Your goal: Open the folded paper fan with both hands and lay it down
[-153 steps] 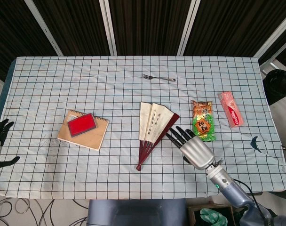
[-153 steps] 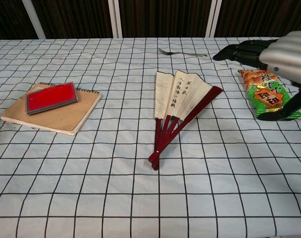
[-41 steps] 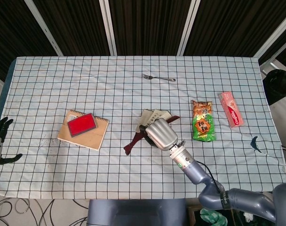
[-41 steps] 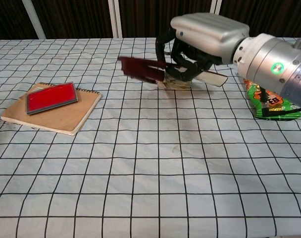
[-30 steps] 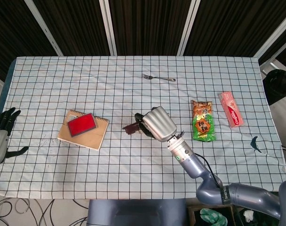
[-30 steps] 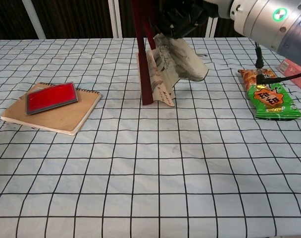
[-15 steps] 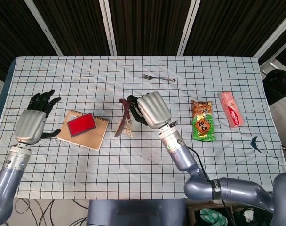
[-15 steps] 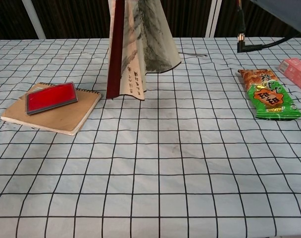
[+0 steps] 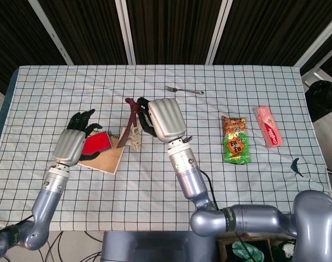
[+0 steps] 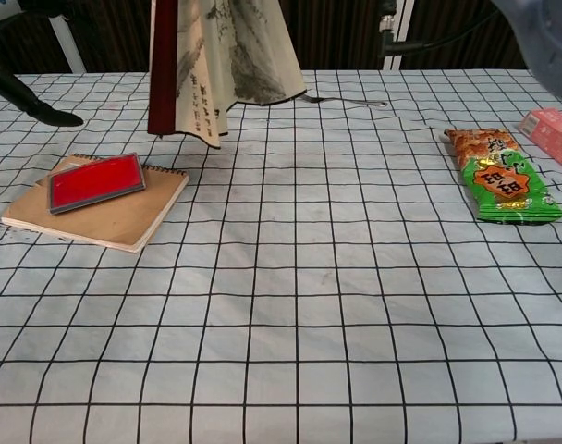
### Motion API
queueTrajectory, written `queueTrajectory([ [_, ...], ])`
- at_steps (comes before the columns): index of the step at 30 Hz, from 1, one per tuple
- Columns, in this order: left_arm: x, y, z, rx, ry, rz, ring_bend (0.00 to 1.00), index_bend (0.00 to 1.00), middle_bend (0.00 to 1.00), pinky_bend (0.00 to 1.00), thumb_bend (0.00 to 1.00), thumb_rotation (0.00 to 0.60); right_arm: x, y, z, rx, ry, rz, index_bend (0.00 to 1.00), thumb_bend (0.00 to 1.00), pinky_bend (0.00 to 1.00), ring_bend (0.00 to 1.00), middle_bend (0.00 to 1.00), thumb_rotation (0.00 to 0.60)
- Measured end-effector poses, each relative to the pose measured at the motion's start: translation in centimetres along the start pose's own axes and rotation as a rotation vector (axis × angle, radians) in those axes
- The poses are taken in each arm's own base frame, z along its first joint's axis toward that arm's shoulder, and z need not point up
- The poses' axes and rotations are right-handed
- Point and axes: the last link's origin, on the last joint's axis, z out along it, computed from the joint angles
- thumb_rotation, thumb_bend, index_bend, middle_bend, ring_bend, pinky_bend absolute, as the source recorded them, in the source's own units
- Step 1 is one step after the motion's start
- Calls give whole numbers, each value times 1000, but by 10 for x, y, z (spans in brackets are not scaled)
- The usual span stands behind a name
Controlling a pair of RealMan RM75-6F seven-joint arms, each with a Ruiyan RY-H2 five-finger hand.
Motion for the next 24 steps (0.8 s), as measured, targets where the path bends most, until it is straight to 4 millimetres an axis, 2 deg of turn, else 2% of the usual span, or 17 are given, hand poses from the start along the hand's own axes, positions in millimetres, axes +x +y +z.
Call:
queueTrajectory([
  [9,-17,26,11,-6,44,-123,0,365,24,0,195,600,1,-9,-3,-7,1,16,807,852,730,862,835,600],
  [14,-26,41,10,-4,33,-221,0,403,41,0,210,600,1,-11,-4,-8,5,16,807,851,729,862,835,600],
  [20,-35,51,8,21,16,-298,0,424,51,0,260,600,1,-14,-5,-3,3,18,807,852,730,863,835,600],
  [24,-40,57,8,38,6,-333,0,456,58,0,331,600,-1,-15,-6,-3,1,19,807,852,730,862,835,600],
])
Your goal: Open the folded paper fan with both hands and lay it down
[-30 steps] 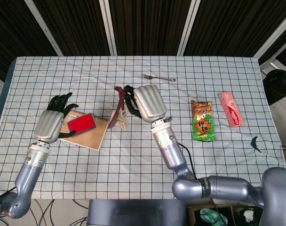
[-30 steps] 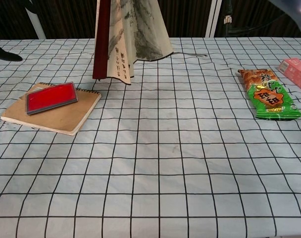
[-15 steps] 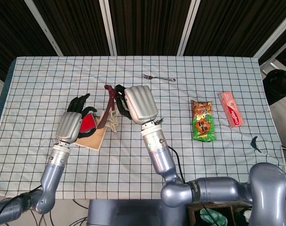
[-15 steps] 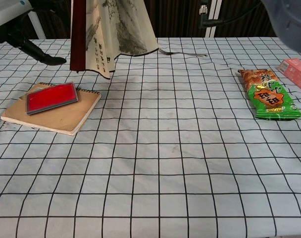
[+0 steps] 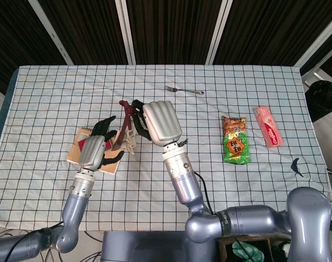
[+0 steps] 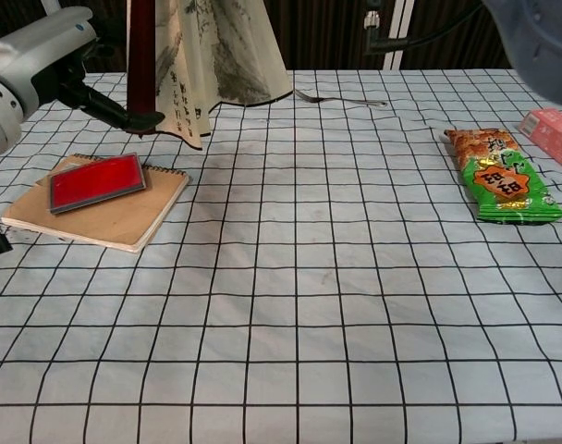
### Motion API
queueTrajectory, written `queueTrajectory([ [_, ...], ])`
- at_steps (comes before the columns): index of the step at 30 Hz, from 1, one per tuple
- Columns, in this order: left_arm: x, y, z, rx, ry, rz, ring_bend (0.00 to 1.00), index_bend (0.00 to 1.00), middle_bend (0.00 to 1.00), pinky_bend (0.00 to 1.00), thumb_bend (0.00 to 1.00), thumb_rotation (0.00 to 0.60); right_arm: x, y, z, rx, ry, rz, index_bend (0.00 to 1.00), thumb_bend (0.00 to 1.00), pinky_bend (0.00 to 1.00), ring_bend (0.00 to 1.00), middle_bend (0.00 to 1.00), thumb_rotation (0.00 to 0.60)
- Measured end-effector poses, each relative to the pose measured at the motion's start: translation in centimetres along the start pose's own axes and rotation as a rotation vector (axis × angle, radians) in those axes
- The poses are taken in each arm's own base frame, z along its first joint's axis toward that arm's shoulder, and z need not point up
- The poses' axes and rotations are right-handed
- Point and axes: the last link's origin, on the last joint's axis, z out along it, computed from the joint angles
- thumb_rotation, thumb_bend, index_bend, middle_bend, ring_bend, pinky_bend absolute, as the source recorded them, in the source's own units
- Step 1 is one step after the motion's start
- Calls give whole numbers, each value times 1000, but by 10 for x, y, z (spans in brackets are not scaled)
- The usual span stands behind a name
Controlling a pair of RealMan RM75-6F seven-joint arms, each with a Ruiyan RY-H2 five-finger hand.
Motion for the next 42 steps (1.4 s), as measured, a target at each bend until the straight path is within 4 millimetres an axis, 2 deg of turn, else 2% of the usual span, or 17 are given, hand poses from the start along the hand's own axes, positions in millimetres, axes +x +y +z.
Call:
queueTrajectory([
  [8,-8,5,1,18,-14,-43,0,487,62,0,449,600,-2,0,-1,1,-3,1,811,851,730,862,835,600],
  [13,-12,5,1,24,-21,-51,0,542,79,0,528,600,-2,0,-2,3,-3,1,811,851,730,862,835,600],
  [19,-8,1,0,31,-4,-41,0,571,87,0,547,600,0,2,-2,1,3,-7,811,851,730,862,835,600],
  [24,5,-8,1,39,19,-22,0,572,87,0,547,600,3,10,-3,-4,9,-38,811,851,730,862,835,600],
  [33,41,-20,10,36,74,41,0,572,86,0,547,600,13,45,-7,-25,37,-169,814,857,730,862,835,600],
  [38,59,-22,17,25,104,72,0,572,87,0,547,600,23,72,-11,-39,68,-275,814,858,730,862,835,600],
  [42,66,-22,21,23,115,86,0,572,87,0,547,600,30,94,-14,-62,86,-338,815,859,730,862,835,600],
])
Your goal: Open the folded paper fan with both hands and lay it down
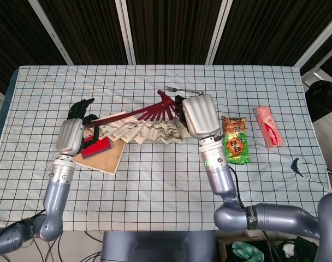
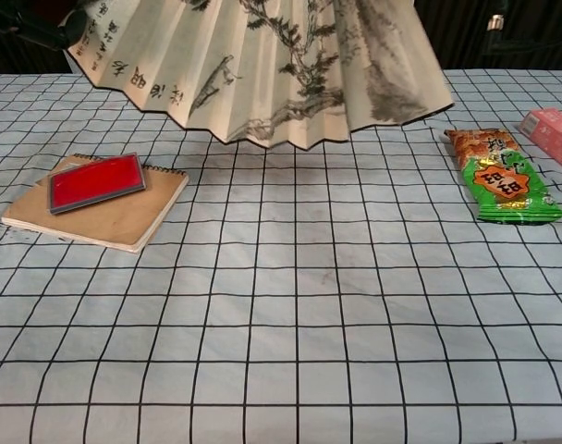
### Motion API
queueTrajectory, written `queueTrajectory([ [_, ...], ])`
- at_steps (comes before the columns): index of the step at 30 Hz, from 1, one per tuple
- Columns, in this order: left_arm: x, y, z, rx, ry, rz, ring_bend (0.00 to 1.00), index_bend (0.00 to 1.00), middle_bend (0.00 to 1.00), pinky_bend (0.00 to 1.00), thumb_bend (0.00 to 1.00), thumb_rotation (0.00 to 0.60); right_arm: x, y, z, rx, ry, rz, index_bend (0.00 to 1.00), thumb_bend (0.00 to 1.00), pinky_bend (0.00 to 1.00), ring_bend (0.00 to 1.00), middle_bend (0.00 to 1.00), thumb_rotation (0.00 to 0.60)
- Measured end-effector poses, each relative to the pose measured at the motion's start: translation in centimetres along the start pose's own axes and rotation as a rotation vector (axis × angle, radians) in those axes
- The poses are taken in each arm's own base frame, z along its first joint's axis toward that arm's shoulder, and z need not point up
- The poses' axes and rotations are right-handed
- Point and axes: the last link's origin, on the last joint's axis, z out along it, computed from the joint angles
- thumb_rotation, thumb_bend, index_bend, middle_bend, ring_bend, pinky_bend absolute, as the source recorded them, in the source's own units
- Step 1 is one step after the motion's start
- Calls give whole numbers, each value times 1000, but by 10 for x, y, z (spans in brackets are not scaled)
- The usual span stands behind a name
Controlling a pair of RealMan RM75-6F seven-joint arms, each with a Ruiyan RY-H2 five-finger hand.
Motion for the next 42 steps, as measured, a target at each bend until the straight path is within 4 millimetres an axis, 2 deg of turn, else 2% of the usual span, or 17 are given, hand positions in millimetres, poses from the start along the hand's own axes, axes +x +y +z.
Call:
queueTrajectory([
  [13,5,-1,10,1,23,11,0,572,87,0,547,600,-1,41,3,-75,29,-75,817,858,730,862,836,600],
  [21,0,5,22,-18,17,35,0,572,87,0,547,600,-9,56,1,-98,61,-91,819,858,730,862,837,600],
  [31,-9,-4,27,-4,16,67,0,572,87,0,547,600,-33,80,-17,-137,33,-118,819,858,730,862,837,600],
  [39,-17,-12,22,5,-3,71,0,572,87,0,547,600,-48,93,-33,-159,11,-129,819,858,730,854,832,600],
  [42,-19,-14,19,2,-10,74,0,572,87,0,547,600,-52,96,-39,-159,5,-132,816,813,730,842,811,600],
])
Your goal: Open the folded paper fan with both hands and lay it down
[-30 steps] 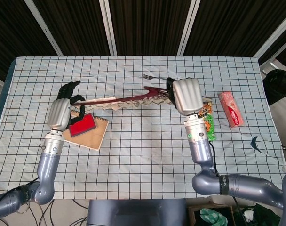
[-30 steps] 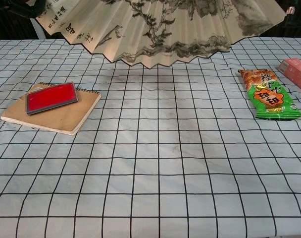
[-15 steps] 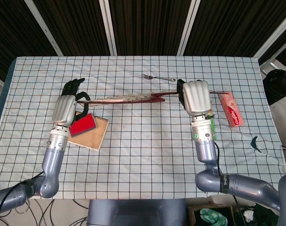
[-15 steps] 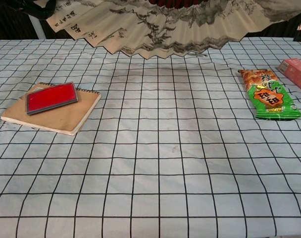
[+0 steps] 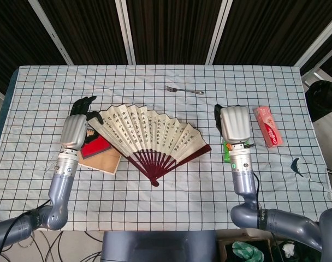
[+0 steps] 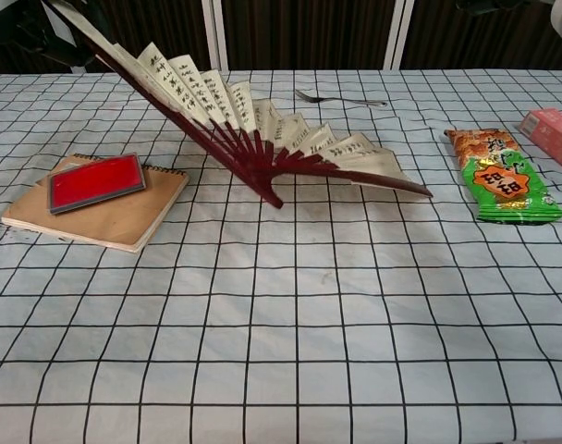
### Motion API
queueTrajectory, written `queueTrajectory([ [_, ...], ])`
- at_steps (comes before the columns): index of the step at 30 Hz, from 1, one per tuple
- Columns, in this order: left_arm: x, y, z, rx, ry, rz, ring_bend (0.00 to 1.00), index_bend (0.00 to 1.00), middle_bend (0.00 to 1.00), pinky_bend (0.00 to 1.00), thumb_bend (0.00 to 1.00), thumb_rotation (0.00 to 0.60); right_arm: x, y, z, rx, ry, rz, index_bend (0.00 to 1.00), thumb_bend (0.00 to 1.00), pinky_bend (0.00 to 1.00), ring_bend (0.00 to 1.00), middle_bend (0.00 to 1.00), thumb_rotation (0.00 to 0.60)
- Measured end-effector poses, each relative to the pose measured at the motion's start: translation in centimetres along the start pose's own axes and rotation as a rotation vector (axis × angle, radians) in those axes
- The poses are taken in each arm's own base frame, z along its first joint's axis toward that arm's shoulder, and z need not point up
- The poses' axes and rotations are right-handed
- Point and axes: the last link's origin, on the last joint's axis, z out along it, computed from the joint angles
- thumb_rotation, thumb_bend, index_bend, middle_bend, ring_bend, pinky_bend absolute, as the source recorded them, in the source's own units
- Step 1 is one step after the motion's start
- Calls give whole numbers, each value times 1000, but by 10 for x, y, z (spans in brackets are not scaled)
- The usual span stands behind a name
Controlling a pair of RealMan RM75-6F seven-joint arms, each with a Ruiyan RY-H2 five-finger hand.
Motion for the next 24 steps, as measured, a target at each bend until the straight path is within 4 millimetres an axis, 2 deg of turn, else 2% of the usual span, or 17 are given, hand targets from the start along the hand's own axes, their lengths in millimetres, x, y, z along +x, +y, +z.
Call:
queueTrajectory([
  [2,-1,-1,-2,-1,-5,1,0,572,87,0,547,600,-1,1,-3,2,-4,-3,775,725,730,825,784,600],
  [4,-2,-2,-4,-2,-11,5,0,572,86,0,547,600,-2,2,-6,4,-10,-10,688,632,729,802,752,600],
  [6,-4,-4,-8,-2,-19,11,0,548,76,0,501,600,-3,2,-9,5,-17,-13,632,590,728,788,735,600],
  [7,-4,-5,-9,-1,-24,16,0,525,66,0,452,600,-3,2,-10,4,-22,-12,594,565,726,780,725,600],
  [9,-5,-9,-14,3,-38,32,0,441,24,0,233,600,-2,2,-12,2,-29,-5,510,511,717,759,700,600],
  [10,-5,-12,-17,5,-46,41,0,412,10,0,154,600,-2,2,-13,2,-33,-2,480,487,710,750,688,600],
  [11,-4,-15,-20,7,-58,55,0,382,2,0,87,600,-1,3,-14,1,-35,-2,443,450,696,732,667,600],
  [13,-3,-21,-26,11,-76,75,0,331,0,0,26,600,0,3,-16,0,-40,-1,351,375,651,680,608,600],
  [16,4,-33,-36,22,-104,109,0,275,0,0,0,600,1,5,-18,-1,-51,0,224,295,607,627,543,600],
  [24,34,-65,-68,64,-151,201,0,217,0,0,0,600,5,9,-32,-10,-85,16,185,250,561,591,496,600],
])
